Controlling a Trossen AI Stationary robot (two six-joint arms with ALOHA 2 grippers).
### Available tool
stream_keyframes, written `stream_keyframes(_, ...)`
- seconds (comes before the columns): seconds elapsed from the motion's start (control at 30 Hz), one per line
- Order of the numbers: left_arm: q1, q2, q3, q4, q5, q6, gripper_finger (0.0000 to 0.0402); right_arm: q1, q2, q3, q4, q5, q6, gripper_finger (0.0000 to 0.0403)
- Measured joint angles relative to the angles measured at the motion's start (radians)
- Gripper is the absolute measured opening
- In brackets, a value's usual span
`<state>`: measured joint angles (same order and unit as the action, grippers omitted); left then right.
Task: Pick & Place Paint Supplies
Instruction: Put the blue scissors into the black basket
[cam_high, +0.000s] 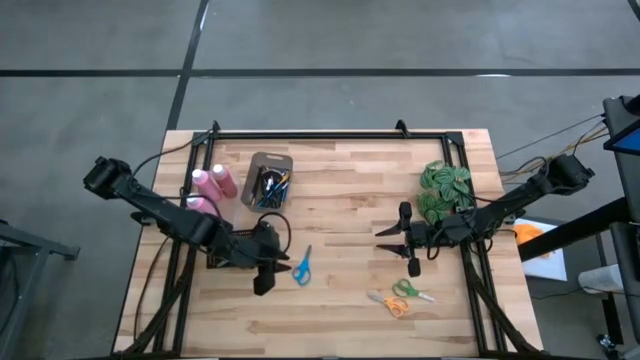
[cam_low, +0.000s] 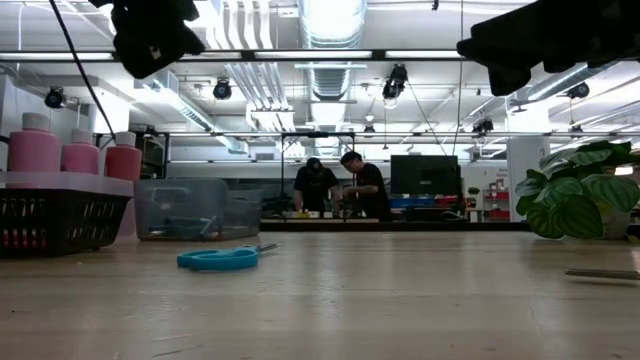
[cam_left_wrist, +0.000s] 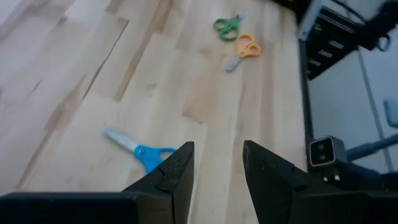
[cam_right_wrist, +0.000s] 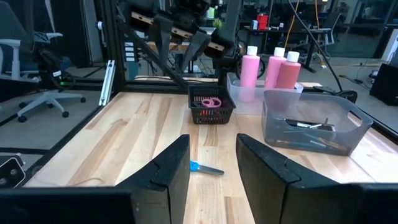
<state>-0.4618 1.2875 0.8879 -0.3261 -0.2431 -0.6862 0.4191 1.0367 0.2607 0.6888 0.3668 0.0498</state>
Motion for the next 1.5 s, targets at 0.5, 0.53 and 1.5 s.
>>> stream_keyframes(0.5,0.001,0.288,0.267,-0.178,-0.018,-0.123,0.0141,0.000,0.000,0.000,-0.004,0.000,0.000,0.0130)
stream_keyframes(0.53,0.001,0.304,0.281,-0.179,-0.018,-0.127,0.0141,0.000,0.000,0.000,-0.004,0.000,0.001,0.0130)
stream_keyframes(1.5,0.047,0.668,0.325,-0.165,0.132,-0.308,0.0141,0.000,0.000,-0.001,-0.003,0.000,0.000,0.0130)
